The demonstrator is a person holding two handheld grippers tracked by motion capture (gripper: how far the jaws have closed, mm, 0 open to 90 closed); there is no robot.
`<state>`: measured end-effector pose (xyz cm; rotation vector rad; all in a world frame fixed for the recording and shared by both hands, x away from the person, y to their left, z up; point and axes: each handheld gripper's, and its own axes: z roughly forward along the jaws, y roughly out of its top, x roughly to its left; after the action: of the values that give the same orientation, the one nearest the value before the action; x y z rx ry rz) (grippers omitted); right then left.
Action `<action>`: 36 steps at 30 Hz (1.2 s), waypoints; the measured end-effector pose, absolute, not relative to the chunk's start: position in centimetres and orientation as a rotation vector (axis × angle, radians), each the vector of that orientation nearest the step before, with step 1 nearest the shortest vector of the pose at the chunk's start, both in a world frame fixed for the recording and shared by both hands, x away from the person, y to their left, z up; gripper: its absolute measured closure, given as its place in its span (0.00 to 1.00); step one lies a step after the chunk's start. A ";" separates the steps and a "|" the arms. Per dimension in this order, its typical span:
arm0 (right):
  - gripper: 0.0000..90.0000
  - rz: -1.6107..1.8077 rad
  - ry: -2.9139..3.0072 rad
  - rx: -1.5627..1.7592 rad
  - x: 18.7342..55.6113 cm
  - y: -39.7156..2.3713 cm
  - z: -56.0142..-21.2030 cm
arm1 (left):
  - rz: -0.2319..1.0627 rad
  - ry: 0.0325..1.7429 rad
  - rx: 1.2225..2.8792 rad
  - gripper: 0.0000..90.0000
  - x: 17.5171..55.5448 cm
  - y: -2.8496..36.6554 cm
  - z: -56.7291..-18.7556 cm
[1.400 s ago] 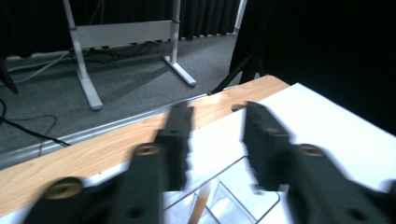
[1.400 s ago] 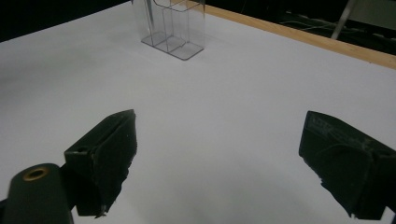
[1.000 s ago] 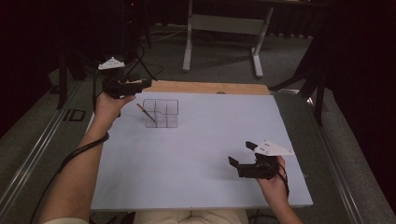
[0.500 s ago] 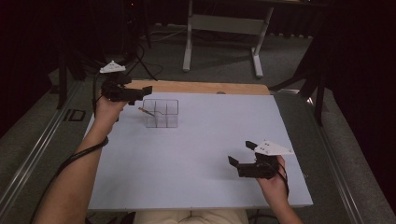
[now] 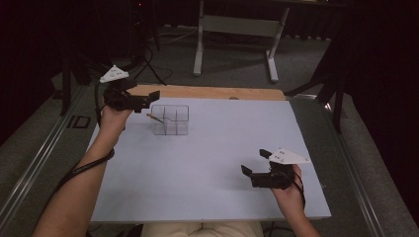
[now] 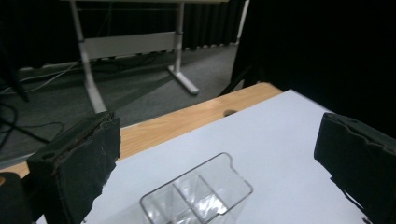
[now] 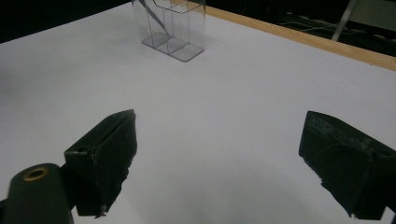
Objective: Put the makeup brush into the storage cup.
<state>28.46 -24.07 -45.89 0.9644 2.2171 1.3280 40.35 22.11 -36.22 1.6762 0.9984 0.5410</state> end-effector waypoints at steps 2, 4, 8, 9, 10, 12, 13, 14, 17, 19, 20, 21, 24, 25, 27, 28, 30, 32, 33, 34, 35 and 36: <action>0.13 1.329 2.219 0.963 28.4 -24.1 -45.9 | 0.548 0.999 1.684 0.01 40.2 22.1 -36.3; 0.13 1.325 2.220 0.963 28.4 -24.1 -45.9 | 0.546 0.996 1.692 0.01 40.0 22.0 -36.4; 0.13 1.324 2.218 0.970 28.4 -24.1 -45.9 | 0.546 0.985 1.697 0.01 39.6 21.9 -36.4; 0.13 1.324 2.216 0.970 28.4 -24.1 -45.9 | 0.541 0.977 1.699 0.01 39.6 21.9 -36.4; 0.13 1.325 2.216 0.971 28.4 -24.1 -45.9 | 0.535 0.976 1.698 0.01 39.5 21.8 -36.3; 0.13 1.323 2.215 0.970 28.4 -24.1 -45.9 | 0.531 0.972 1.696 0.01 39.2 21.8 -36.3; 0.13 1.324 2.214 0.971 28.4 -24.1 -45.9 | 0.530 0.965 1.691 0.01 39.0 21.8 -36.2; 0.13 1.327 2.213 0.971 28.4 -24.2 -45.9 | 0.532 0.966 1.691 0.01 38.8 21.7 -36.2; 0.13 1.330 2.210 0.970 28.4 -24.2 -45.8 | 0.527 0.966 1.687 0.01 38.3 21.8 -36.1; 0.13 1.328 2.211 0.969 28.4 -24.2 -45.8 | 0.517 0.960 1.683 0.01 37.9 21.9 -36.1; 0.13 1.331 2.211 0.969 28.4 -24.2 -45.8 | 0.517 0.960 1.684 0.01 37.8 21.9 -36.1; 0.13 1.332 2.211 0.968 28.4 -24.1 -45.8 | 0.515 0.955 1.685 0.01 37.5 21.9 -36.1; 0.13 1.331 2.210 0.966 28.4 -24.1 -45.8 | 0.508 0.945 1.693 0.01 37.0 22.0 -36.3; 0.13 1.329 2.209 0.966 28.4 -24.1 -45.8 | 0.506 0.942 1.694 0.01 36.7 22.1 -36.3; 0.13 1.331 2.209 0.966 28.4 -24.2 -45.8 | 0.501 0.934 1.696 0.01 36.3 22.1 -36.4; 0.13 1.330 2.208 0.965 28.4 -24.2 -45.8 | 0.502 0.932 1.696 0.01 36.1 22.1 -36.4; 0.13 1.331 2.208 0.965 28.4 -24.1 -45.8 | 0.503 0.924 1.701 0.01 35.7 22.1 -36.5; 0.13 1.331 2.208 0.963 28.4 -24.1 -45.7 | 0.502 0.917 1.700 0.01 35.3 22.2 -36.5; 0.13 1.334 2.207 0.962 28.4 -24.1 -45.7 | 0.497 0.912 1.697 0.01 34.9 22.2 -36.6; 0.13 1.334 2.206 0.960 28.4 -24.1 -45.7 | 0.500 0.911 1.698 0.01 34.8 22.3 -36.6; 0.13 1.333 2.207 0.961 28.4 -24.1 -45.7 | 0.500 0.906 1.697 0.01 34.5 22.3 -36.7; 0.13 1.332 2.207 0.960 28.4 -24.1 -45.7 | 0.503 0.903 1.701 0.01 34.3 22.3 -36.8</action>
<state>28.38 -24.08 -45.68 0.9599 2.2073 1.3319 34.27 22.25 -36.79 1.7011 0.9029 0.5031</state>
